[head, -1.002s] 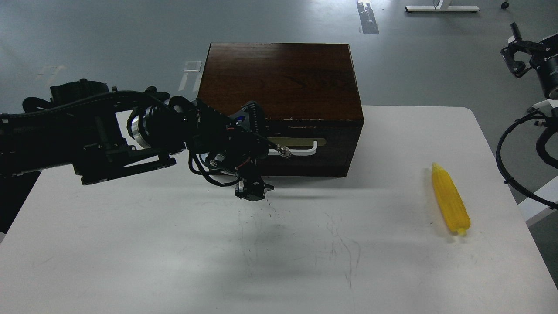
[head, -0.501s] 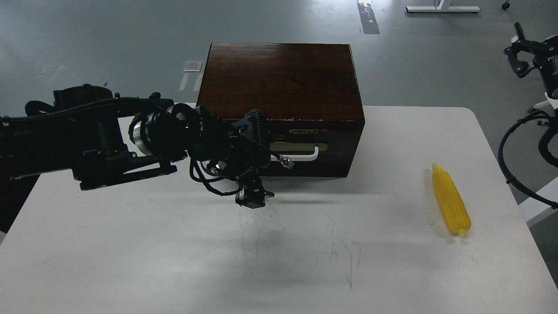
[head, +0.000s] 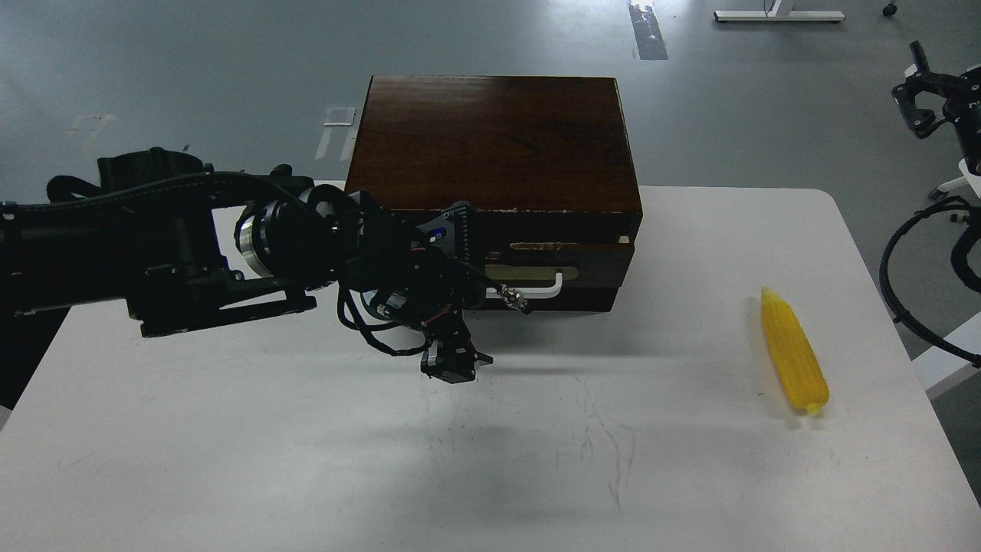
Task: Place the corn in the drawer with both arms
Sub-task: 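Pull the drawer out toward the robot with the left gripper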
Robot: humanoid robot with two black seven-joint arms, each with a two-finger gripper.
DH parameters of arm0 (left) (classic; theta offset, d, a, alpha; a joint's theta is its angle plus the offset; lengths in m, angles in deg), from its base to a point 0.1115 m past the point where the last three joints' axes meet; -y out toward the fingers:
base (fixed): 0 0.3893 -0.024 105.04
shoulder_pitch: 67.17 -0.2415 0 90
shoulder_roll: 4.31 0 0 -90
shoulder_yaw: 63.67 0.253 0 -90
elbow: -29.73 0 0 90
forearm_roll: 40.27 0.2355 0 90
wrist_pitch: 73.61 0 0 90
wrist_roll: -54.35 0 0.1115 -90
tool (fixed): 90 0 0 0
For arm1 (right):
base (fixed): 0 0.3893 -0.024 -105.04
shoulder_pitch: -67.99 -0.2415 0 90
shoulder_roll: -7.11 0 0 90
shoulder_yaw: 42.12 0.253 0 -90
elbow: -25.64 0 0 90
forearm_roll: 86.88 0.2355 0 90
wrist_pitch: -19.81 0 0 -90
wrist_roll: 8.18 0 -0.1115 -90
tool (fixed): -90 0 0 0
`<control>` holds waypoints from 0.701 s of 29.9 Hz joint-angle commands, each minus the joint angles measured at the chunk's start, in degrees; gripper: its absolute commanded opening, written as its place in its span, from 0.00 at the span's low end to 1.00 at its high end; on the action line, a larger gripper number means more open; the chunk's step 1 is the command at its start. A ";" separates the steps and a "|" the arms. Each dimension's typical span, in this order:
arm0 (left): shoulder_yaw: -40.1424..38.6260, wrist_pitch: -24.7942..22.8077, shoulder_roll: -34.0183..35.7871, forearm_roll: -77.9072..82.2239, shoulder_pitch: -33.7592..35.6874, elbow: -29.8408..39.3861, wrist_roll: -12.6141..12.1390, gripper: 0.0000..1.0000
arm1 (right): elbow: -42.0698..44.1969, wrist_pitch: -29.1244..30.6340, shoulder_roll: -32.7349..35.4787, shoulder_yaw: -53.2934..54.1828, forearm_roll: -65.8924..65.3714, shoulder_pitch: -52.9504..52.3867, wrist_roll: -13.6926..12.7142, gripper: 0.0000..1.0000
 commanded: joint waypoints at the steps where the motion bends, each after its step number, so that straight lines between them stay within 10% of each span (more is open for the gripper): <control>1: -0.14 0.03 0.18 -0.44 0.33 0.60 0.29 0.94 | 0.10 0.02 -0.01 -0.02 0.00 0.02 0.00 1.00; 21: 0.03 0.03 -0.79 -5.10 1.47 0.78 0.38 0.94 | 1.16 0.02 -0.09 -0.02 0.00 -0.15 0.00 1.00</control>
